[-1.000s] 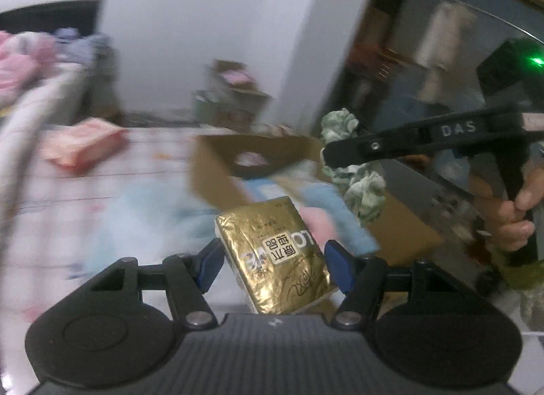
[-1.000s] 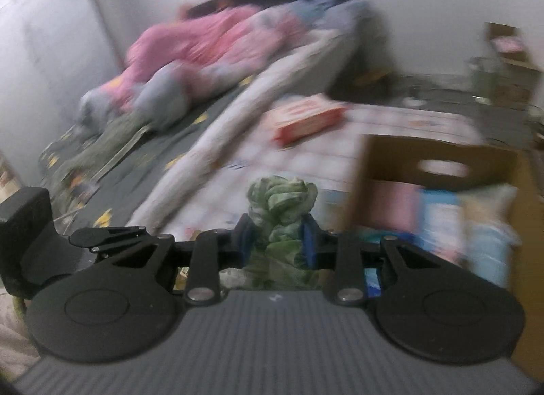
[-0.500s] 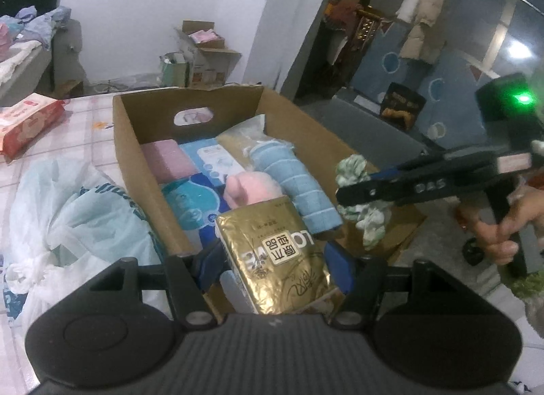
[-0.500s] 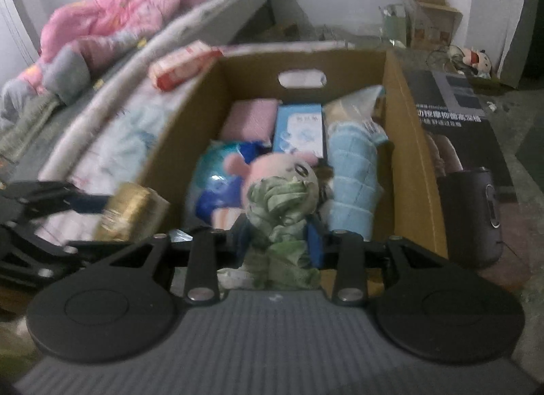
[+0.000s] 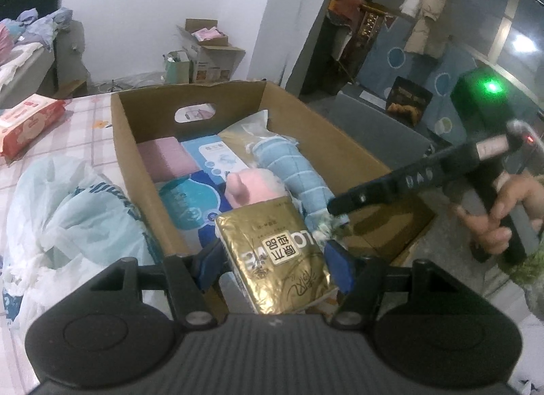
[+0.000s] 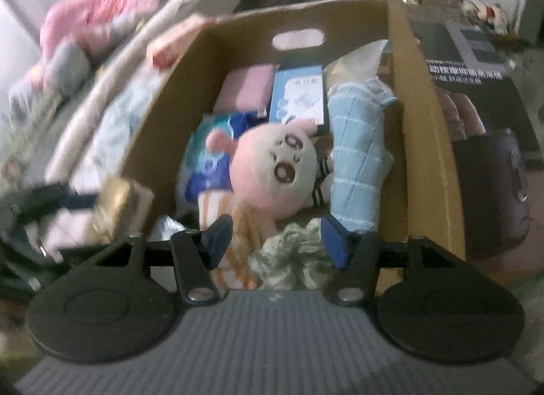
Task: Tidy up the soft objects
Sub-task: 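Lower the scrunchie into the box with the right tool while the left tool lowers the gold box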
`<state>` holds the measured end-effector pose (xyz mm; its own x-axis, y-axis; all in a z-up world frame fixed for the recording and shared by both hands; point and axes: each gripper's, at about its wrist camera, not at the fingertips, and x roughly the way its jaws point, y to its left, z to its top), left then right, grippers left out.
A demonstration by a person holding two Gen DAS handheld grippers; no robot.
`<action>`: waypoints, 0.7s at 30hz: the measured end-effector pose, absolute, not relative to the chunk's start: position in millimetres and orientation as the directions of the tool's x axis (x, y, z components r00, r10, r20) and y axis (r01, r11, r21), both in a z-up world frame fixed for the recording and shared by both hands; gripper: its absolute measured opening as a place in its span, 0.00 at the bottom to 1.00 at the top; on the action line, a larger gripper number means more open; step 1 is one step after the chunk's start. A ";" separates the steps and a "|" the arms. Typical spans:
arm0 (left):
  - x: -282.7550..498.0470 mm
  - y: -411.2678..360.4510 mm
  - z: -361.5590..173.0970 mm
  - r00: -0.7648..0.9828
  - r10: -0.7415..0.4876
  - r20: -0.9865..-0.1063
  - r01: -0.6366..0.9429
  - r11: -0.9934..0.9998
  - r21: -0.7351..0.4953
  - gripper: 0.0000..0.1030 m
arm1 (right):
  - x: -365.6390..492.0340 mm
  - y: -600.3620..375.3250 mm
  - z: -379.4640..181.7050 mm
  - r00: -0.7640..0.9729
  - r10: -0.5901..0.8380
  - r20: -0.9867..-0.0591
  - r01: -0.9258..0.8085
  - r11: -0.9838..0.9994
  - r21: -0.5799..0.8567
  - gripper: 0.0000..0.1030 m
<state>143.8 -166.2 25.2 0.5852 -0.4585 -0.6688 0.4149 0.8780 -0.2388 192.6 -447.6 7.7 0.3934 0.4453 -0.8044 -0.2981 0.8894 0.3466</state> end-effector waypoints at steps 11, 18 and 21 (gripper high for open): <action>158.2 -194.7 26.7 0.539 -0.477 -0.694 0.466 0.855 -0.226 0.64 | 167.8 -486.4 24.9 0.506 0.537 -0.675 -0.164 0.828 0.536 0.55; 215.3 -259.7 16.4 0.351 -0.540 -0.765 0.500 0.799 -0.335 0.65 | 88.8 -529.4 40.4 0.669 0.493 -0.556 -0.093 0.798 0.595 0.62; 233.9 -289.8 2.8 0.292 -0.577 -0.763 0.511 0.768 -0.385 0.67 | 65.3 -543.1 31.1 0.709 0.452 -0.541 -0.034 0.788 0.614 0.65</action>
